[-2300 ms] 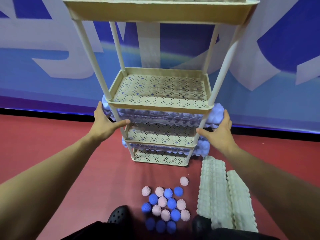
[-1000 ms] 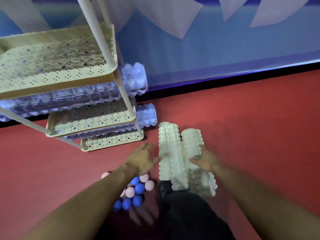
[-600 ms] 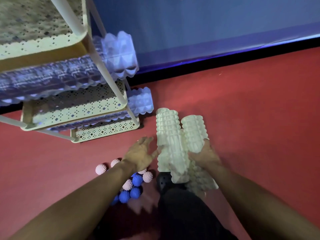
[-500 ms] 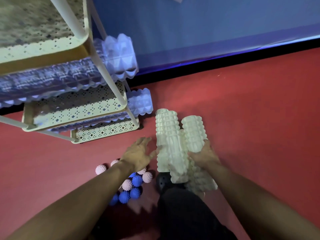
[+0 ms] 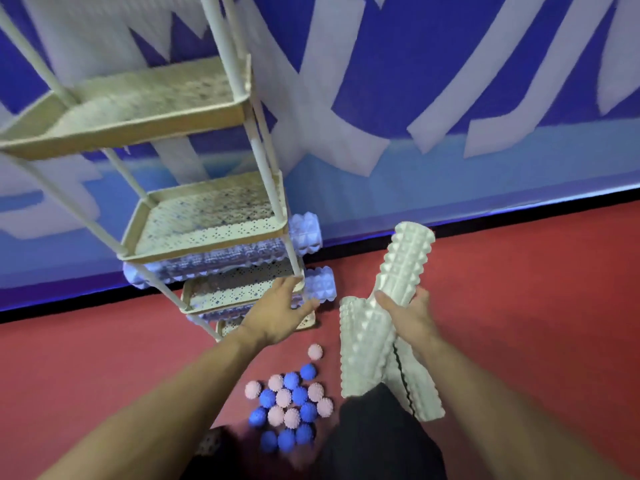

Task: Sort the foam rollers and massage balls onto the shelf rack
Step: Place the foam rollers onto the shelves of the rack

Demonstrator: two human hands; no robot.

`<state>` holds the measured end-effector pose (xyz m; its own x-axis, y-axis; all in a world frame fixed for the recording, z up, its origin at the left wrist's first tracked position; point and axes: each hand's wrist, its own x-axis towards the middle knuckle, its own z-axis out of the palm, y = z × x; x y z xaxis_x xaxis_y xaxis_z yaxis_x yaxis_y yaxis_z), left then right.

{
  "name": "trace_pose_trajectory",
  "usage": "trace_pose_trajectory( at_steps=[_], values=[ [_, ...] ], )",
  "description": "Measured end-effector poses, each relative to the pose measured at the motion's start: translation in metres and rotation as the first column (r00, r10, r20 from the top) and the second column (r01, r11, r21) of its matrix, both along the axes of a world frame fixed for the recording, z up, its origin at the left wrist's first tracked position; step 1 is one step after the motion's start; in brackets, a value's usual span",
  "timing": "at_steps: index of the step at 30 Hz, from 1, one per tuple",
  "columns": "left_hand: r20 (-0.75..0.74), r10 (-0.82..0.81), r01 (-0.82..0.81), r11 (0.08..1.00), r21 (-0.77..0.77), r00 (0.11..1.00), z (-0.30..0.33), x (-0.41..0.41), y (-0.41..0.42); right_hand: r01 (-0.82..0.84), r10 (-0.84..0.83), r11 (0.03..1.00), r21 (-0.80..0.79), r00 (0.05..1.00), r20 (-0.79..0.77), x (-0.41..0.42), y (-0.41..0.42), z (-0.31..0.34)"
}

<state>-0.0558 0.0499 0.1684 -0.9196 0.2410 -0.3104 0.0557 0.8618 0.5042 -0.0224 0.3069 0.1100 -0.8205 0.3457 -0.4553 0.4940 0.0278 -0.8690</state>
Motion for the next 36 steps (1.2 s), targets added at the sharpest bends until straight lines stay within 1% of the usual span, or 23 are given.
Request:
trace_pose_trajectory(
  at_steps=[2, 5, 6, 9, 10, 11, 13, 16, 19, 21, 23, 24, 26, 27, 28, 29, 30, 31, 32, 33, 34, 35, 36],
  values=[
    [-0.061, 0.006, -0.006, 1.000, 0.010, 0.998, 0.034, 0.015, -0.008, 0.000, -0.004, 0.998, -0.069, 0.998, -0.059, 0.003, -0.017, 0.035],
    [-0.130, -0.004, 0.016, 0.995, 0.095, 0.991, 0.080, 0.041, -0.019, -0.024, 0.000, 0.981, -0.191, 0.992, -0.128, 0.006, -0.040, 0.071],
    [-0.134, 0.000, 0.018, 0.991, 0.134, 0.991, 0.095, 0.049, -0.022, -0.027, -0.008, 0.971, -0.237, 0.989, -0.147, 0.008, -0.049, 0.082],
    [-0.073, 0.060, -0.037, 0.956, 0.291, 0.996, 0.131, 0.074, -0.035, -0.026, -0.047, 0.934, -0.356, 0.980, -0.195, 0.025, -0.081, 0.129],
    [-0.063, 0.060, -0.038, 0.953, 0.301, 0.996, 0.140, 0.081, -0.039, -0.026, -0.059, 0.919, -0.394, 0.977, -0.203, 0.031, -0.091, 0.143],
    [-0.081, 0.047, -0.023, 0.959, 0.282, 0.996, 0.149, 0.087, -0.044, -0.020, -0.073, 0.905, -0.425, 0.977, -0.202, 0.037, -0.101, 0.155],
    [-0.181, 0.010, 0.023, 0.983, 0.181, 0.984, 0.166, 0.097, -0.054, -0.029, -0.087, 0.863, -0.505, 0.975, -0.204, 0.049, -0.121, 0.176],
    [-0.328, -0.015, 0.022, 1.000, 0.017, 0.945, 0.191, 0.108, -0.066, -0.081, -0.064, 0.778, -0.623, 0.976, -0.207, 0.065, -0.147, 0.199],
    [-0.468, -0.090, -0.034, 0.968, -0.250, 0.879, 0.203, 0.112, -0.084, -0.178, 0.019, 0.726, -0.664, 0.971, -0.239, 0.078, -0.169, 0.213],
    [-0.495, -0.108, -0.066, 0.945, -0.321, 0.862, 0.208, 0.114, -0.096, -0.257, 0.098, 0.723, -0.642, 0.957, -0.273, 0.083, -0.176, 0.220],
    [-0.526, -0.121, -0.082, 0.935, -0.346, 0.842, 0.212, 0.118, -0.108, -0.360, 0.232, 0.762, -0.538, 0.928, -0.293, 0.086, -0.176, 0.230],
    [-0.550, -0.136, -0.091, 0.926, -0.365, 0.824, 0.215, 0.120, -0.115, -0.421, 0.326, 0.798, -0.430, 0.903, -0.280, 0.088, -0.175, 0.236],
    [-0.597, -0.153, -0.120, 0.912, -0.393, 0.788, 0.220, 0.123, -0.128, -0.532, 0.511, 0.844, -0.067, 0.837, -0.197, 0.090, -0.170, 0.248],
    [-0.611, -0.151, -0.135, 0.908, -0.397, 0.777, 0.222, 0.123, -0.135, -0.544, 0.564, 0.826, 0.149, 0.808, -0.171, 0.088, -0.167, 0.252],
    [-0.620, -0.151, -0.148, 0.903, -0.404, 0.770, 0.224, 0.124, -0.141, -0.510, 0.591, 0.787, 0.348, 0.786, -0.183, 0.085, -0.164, 0.257],
    [-0.623, -0.159, -0.157, 0.894, -0.420, 0.766, 0.225, 0.123, -0.147, -0.435, 0.598, 0.744, 0.508, 0.772, -0.216, 0.081, -0.162, 0.260],
    [-0.620, -0.178, -0.158, 0.881, -0.447, 0.764, 0.227, 0.122, -0.153, -0.343, 0.605, 0.702, 0.625, 0.749, -0.269, 0.077, -0.161, 0.265],
    [-0.621, -0.212, -0.152, 0.864, -0.480, 0.755, 0.228, 0.120, -0.159, -0.260, 0.634, 0.646, 0.718, 0.706, -0.314, 0.072, -0.160, 0.271],
    [-0.628, -0.257, -0.142, 0.847, -0.512, 0.735, 0.228, 0.119, -0.164, -0.208, 0.695, 0.564, 0.799, 0.642, -0.323, 0.065, -0.160, 0.276],
    [-0.638, -0.305, -0.131, 0.830, -0.542, 0.707, 0.227, 0.117, -0.169, -0.192, 0.772, 0.453, 0.871, 0.573, -0.276, 0.057, -0.160, 0.281],
    [-0.642, -0.347, -0.120, 0.814, -0.568, 0.683, 0.226, 0.115, -0.173, -0.198, 0.834, 0.329, 0.923, 0.520, -0.186, 0.049, -0.159, 0.284],
    [-0.651, -0.383, -0.111, 0.804, -0.584, 0.656, 0.224, 0.113, -0.177, -0.217, 0.872, 0.220, 0.951, 0.482, -0.091, 0.042, -0.160, 0.286],
    [-0.665, -0.406, -0.103, 0.802, -0.588, 0.627, 0.221, 0.112, -0.181, -0.254, 0.889, 0.139, 0.957, 0.458, -0.007, 0.037, -0.161, 0.288]
  ],
)
